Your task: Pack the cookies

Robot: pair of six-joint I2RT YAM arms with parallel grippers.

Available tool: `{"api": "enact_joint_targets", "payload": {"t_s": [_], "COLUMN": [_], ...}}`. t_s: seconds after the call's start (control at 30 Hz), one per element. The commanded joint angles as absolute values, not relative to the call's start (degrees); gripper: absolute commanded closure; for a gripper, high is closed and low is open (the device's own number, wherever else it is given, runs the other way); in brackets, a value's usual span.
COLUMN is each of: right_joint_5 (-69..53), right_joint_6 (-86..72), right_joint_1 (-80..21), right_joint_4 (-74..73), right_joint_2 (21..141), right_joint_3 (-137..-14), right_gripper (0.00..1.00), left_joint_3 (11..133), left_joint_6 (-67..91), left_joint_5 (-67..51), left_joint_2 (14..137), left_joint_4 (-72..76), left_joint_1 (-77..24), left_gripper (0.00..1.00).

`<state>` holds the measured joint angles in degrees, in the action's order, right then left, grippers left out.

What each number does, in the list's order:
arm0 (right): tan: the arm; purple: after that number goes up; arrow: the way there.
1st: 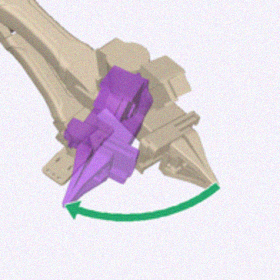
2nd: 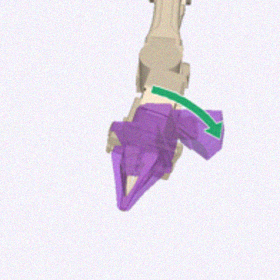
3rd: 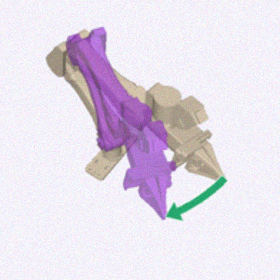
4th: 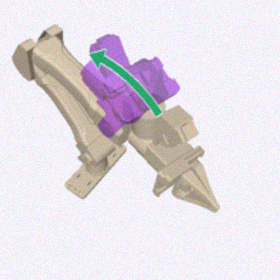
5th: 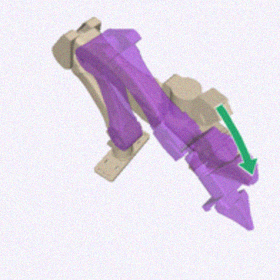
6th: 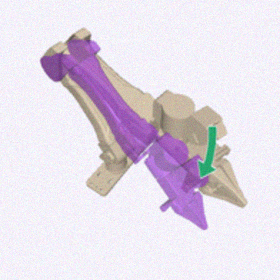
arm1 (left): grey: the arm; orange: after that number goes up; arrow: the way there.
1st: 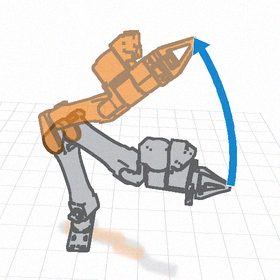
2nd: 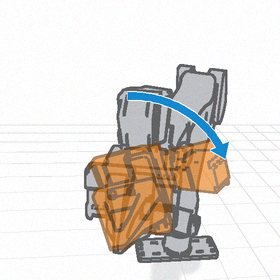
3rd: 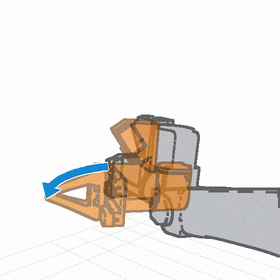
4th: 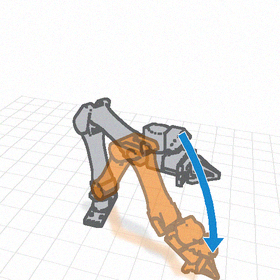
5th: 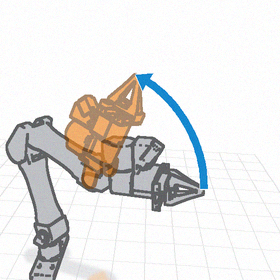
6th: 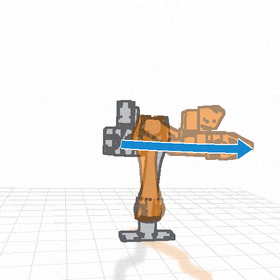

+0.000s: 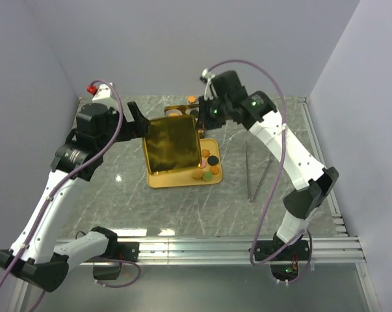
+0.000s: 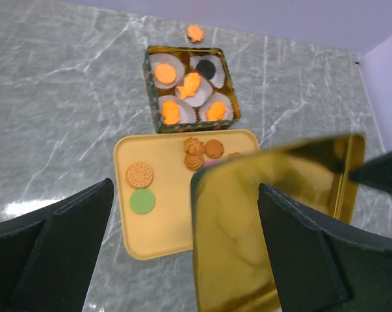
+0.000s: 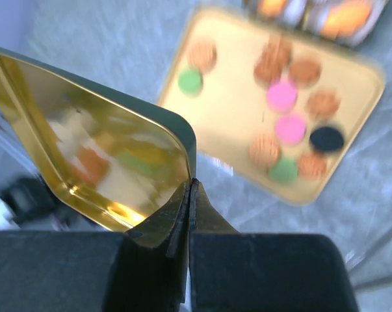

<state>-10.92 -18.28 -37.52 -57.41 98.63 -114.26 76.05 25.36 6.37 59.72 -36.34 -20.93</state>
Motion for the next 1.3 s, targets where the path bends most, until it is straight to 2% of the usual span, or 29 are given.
{"api": "enact_joint_targets", "payload": {"t_s": [0.0, 0.23, 0.47, 0.57, 0.67, 0.7, 0.77, 0.8, 0.87, 0.9, 0.93, 0.97, 1.0, 1.03, 1.07, 1.13, 1.2, 1.27], "right_joint_5": [-15.98, -22.58, -25.57, -26.89, -29.26, -29.96, -31.11, -31.37, -31.99, -31.99, -31.99, -31.47, -31.03, -30.33, -29.63, -27.34, -25.85, -26.45], "right_joint_6": [-20.03, -22.32, -23.29, -23.99, -25.22, -25.57, -26.71, -27.07, -27.42, -27.60, -27.60, -27.77, -27.86, -28.04, -28.30, -28.74, -29.88, -31.19], "right_joint_1": [-31.49, -26.29, -25.23, -24.44, -23.82, -23.38, -23.12, -22.85, -22.76, -22.68, -22.59, -22.50, -22.41, -22.15, -21.89, -21.10, -20.39, -18.91], "right_joint_4": [-60.74, -58.71, -57.57, -56.87, -55.29, -54.85, -53.35, -52.91, -52.47, -52.47, -52.47, -52.73, -53.00, -53.35, -53.96, -54.92, -55.37, -55.11], "right_joint_2": [102.12, 101.78, 99.67, 99.40, 99.58, 99.58, 99.58, 99.84, 100.37, 100.63, 100.81, 101.25, 101.34, 101.51, 101.69, 101.52, 100.90, 100.20], "right_joint_3": [-121.19, -120.77, -117.69, -117.25, -116.72, -116.54, -116.28, -116.28, -116.72, -117.07, -117.24, -117.42, -117.86, -118.12, -118.30, -118.48, -118.13, -118.04], "right_gripper": [1.00, 1.00, 1.00, 1.00, 1.00, 1.00, 1.00, 1.00, 1.00, 1.00, 1.00, 1.00, 1.00, 0.95, 0.80, 0.63, 0.38, 0.26], "left_joint_3": [78.93, 74.10, 67.15, 66.80, 67.67, 68.72, 69.61, 70.39, 70.75, 71.36, 71.72, 72.24, 73.29, 73.91, 74.70, 77.51, 80.49, 82.08], "left_joint_6": [24.17, 26.19, 31.72, 32.86, 33.48, 33.31, 32.79, 32.61, 32.26, 32.08, 31.91, 31.21, 30.59, 29.80, 27.62, 24.63, 19.27, 14.01], "left_joint_5": [-3.58, -20.80, -30.74, -33.92, -38.75, -40.76, -42.71, -44.02, -44.82, -44.91, -44.56, -43.95, -43.60, -43.07, -40.63, -36.50, -27.54, -16.95], "left_joint_2": [60.99, 61.08, 64.15, 66.26, 68.28, 68.81, 70.48, 70.84, 71.36, 71.37, 71.28, 71.45, 71.37, 71.54, 71.63, 71.80, 71.89, 72.16], "left_joint_4": [-29.72, -23.65, -13.46, -10.91, -9.50, -9.67, -10.10, -10.37, -10.37, -10.72, -11.16, -11.68, -12.47, -13.96, -15.45, -20.97, -24.85, -29.68], "left_joint_1": [-17.85, -13.36, -12.22, -12.04, -11.78, -11.86, -11.87, -11.87, -11.87, -11.87, -11.87, -11.87, -11.87, -11.95, -11.95, -12.74, -14.49, -16.16], "left_gripper": [0.01, 0.02, 0.03, 0.07, 0.21, 0.32, 0.42, 0.53, 0.67, 0.83, 0.94, 1.00, 1.00, 1.00, 1.00, 1.00, 1.00, 1.00]}}
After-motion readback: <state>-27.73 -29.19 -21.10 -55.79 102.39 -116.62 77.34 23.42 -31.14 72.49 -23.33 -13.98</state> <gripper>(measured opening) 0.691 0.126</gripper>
